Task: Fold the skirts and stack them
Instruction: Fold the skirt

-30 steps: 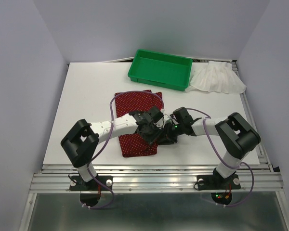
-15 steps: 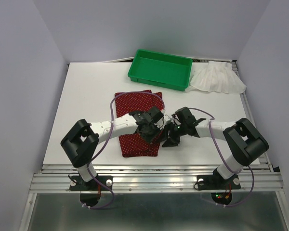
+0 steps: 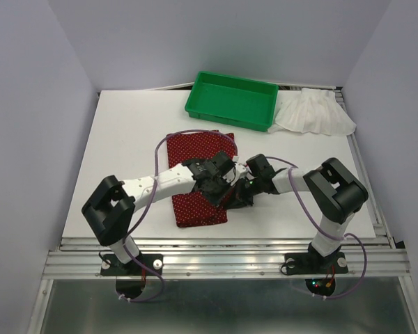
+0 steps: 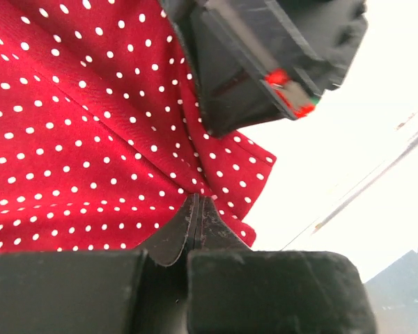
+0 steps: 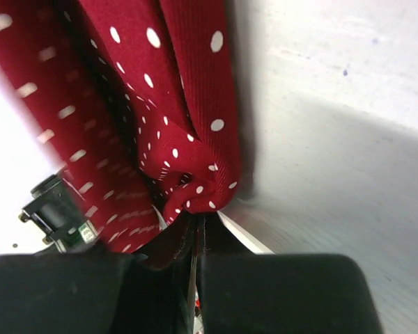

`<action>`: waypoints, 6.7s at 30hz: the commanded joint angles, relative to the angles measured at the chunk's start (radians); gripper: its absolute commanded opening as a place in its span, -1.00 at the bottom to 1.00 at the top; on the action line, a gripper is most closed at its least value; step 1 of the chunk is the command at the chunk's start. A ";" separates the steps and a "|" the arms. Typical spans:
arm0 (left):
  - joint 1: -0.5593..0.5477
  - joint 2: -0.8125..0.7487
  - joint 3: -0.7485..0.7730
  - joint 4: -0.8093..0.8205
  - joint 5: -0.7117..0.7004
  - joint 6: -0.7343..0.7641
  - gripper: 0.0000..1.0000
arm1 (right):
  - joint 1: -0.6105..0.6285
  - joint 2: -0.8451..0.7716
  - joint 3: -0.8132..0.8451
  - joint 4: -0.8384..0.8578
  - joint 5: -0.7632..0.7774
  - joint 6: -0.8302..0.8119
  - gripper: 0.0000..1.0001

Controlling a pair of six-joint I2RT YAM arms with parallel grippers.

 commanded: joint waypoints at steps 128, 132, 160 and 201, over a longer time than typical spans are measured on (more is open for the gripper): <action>0.258 0.577 0.727 0.310 -0.056 -0.199 -1.00 | -0.269 0.384 0.512 0.161 0.143 -0.243 -0.80; 0.258 0.605 0.730 0.309 -0.039 -0.204 -1.00 | -0.269 0.379 0.510 0.161 0.143 -0.240 -0.78; 0.302 0.530 0.575 0.424 0.099 -0.235 -1.00 | -0.269 0.100 0.495 -0.101 0.160 -0.317 -0.28; 0.299 0.352 0.632 0.318 0.018 -0.149 0.01 | -0.278 0.278 0.460 -0.038 0.277 -0.326 -0.74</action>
